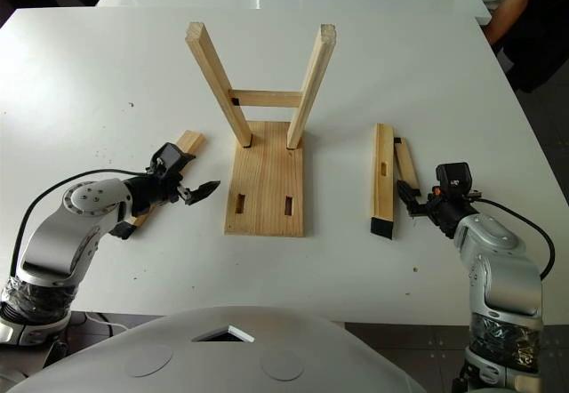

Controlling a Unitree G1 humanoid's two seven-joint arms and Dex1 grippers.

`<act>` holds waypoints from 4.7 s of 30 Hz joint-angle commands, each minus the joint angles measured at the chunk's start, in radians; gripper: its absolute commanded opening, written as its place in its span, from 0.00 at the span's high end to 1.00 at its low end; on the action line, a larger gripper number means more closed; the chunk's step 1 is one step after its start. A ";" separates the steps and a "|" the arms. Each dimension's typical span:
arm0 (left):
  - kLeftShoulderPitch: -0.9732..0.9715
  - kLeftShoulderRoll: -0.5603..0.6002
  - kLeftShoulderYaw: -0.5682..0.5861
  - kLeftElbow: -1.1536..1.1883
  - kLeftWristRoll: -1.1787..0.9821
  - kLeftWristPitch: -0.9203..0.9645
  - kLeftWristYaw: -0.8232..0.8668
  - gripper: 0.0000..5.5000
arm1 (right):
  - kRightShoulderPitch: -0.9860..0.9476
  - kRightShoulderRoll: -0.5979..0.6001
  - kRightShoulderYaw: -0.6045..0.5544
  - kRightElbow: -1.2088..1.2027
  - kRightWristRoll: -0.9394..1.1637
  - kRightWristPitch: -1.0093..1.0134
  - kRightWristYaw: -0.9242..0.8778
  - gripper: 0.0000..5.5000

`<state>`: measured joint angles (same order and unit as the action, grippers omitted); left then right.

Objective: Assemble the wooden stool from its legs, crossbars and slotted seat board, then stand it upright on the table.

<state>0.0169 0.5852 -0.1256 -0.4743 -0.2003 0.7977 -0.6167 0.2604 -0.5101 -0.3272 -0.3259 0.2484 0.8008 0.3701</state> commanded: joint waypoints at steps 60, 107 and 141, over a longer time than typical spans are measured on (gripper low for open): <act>-0.223 -0.040 0.197 -0.143 -0.464 0.119 0.111 0.21 | -0.126 -0.279 0.021 0.426 0.013 -0.399 0.439 0.53; -0.286 -0.004 0.283 -0.089 -0.687 0.127 -0.022 0.21 | -0.250 -0.344 -0.260 -0.155 0.879 0.005 0.467 0.76; -0.468 -0.047 0.169 -0.160 -1.197 0.060 0.147 0.24 | -0.497 -0.432 0.056 -0.190 1.131 0.171 0.544 0.76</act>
<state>-0.4444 0.5210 0.0536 -0.6290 -1.4152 0.8585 -0.4504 -0.2185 -0.9424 -0.2769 -0.5050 1.3882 0.9743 0.9197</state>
